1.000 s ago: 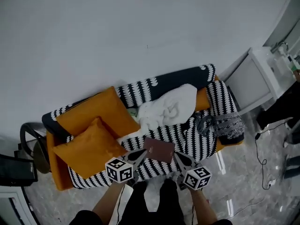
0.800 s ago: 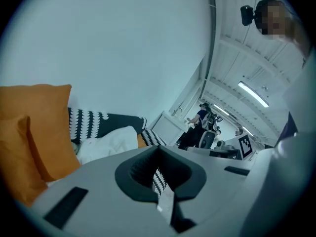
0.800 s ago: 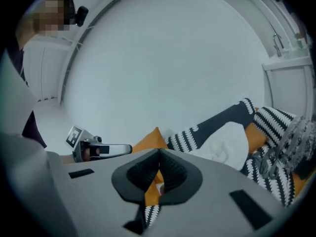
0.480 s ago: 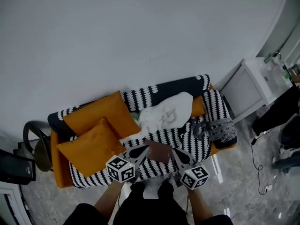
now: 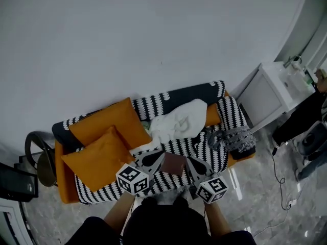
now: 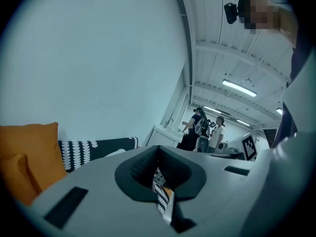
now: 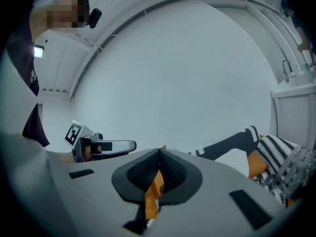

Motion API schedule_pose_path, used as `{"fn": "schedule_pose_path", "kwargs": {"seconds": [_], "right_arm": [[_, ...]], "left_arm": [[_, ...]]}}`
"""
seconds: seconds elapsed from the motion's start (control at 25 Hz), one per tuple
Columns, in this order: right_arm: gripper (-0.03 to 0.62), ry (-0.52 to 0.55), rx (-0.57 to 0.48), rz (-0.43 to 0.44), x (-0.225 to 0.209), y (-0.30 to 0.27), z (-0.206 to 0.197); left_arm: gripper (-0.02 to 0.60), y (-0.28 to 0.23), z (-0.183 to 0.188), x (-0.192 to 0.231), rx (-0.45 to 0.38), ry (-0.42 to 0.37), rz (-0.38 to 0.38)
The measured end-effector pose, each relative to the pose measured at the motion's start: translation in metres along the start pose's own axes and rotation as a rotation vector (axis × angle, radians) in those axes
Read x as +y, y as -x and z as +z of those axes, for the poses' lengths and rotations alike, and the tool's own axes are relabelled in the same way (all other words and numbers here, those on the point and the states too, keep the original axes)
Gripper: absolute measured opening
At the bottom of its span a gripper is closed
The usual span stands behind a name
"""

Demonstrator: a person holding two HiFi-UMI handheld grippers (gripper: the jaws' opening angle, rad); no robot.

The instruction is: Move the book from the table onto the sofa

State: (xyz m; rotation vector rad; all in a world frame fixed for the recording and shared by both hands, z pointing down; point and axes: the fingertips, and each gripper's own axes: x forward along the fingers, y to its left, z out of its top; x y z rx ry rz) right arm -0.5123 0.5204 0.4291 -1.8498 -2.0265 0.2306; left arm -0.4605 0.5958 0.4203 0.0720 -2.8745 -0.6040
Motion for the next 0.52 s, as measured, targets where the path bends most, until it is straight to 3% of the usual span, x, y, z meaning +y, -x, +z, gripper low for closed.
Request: {"fn": "schedule_pose_path", "kwargs": {"seconds": [0.28, 0.52], "right_arm": [[0.023, 0.009, -0.004, 0.008, 0.001, 0.0, 0.002], [0.023, 0.034, -0.027, 0.015, 0.003, -0.004, 0.011]], "left_arm": [[0.015, 0.0, 0.006, -0.001, -0.014, -0.02, 0.01], [0.015, -0.001, 0.013, -0.006, -0.036, -0.091, 0.018]]}}
